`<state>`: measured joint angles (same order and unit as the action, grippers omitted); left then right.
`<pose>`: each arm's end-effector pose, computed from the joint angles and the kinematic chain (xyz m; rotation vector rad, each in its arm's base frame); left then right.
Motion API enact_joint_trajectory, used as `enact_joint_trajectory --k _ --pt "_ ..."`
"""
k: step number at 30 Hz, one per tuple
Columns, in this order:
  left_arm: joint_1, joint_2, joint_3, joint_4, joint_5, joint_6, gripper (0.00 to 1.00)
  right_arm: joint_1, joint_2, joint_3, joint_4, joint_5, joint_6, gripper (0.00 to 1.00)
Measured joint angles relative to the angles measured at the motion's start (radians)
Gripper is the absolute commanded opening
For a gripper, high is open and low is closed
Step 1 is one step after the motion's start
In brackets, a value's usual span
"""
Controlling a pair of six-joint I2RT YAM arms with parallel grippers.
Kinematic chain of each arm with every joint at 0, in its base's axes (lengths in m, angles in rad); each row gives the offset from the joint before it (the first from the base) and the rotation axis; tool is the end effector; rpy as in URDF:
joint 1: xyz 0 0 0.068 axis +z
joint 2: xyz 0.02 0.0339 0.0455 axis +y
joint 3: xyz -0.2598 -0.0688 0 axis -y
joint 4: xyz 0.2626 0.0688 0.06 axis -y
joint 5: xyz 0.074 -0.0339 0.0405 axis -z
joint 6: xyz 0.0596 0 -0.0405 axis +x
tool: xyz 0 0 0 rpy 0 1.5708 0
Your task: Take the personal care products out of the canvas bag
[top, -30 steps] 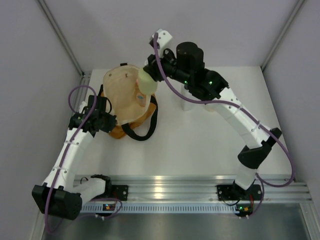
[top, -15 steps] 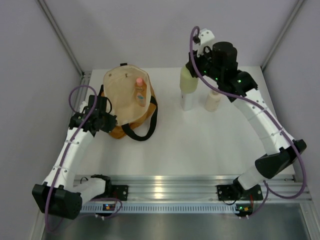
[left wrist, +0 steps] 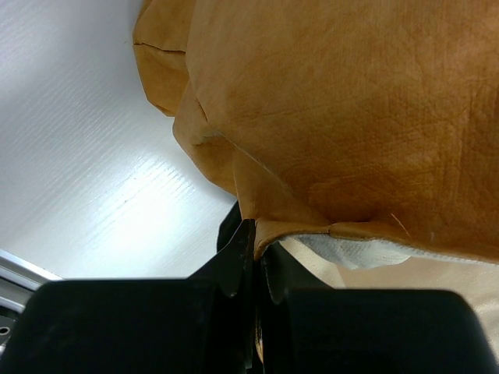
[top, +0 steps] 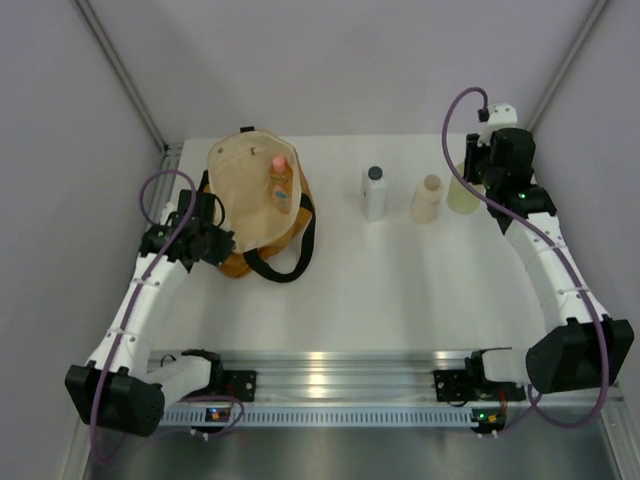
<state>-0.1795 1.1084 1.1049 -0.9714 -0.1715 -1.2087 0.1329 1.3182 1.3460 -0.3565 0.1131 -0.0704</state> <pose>0.2393 -0.0331 0.2952 -1.3175 2.1929 -0.3334 0.3399 0.0386 0.3893 -0.1160 1.8943 -0.0649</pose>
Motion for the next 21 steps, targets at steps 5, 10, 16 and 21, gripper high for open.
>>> enact_joint_trajectory --k 5,10,16,21 --pt "0.000 0.007 0.000 0.000 0.007 0.003 0.00 -0.067 -0.029 -0.235 0.162 0.050 0.016 0.00" --pt "0.000 0.009 0.000 0.001 0.008 0.005 0.00 -0.119 -0.029 -0.426 0.356 0.051 0.073 0.00" --pt "0.000 0.009 0.000 0.002 0.008 0.008 0.00 -0.150 -0.028 -0.578 0.539 0.036 0.103 0.00" --pt "0.000 0.009 0.000 0.002 0.008 0.008 0.00 -0.150 -0.024 -0.658 0.665 0.014 0.119 0.00"
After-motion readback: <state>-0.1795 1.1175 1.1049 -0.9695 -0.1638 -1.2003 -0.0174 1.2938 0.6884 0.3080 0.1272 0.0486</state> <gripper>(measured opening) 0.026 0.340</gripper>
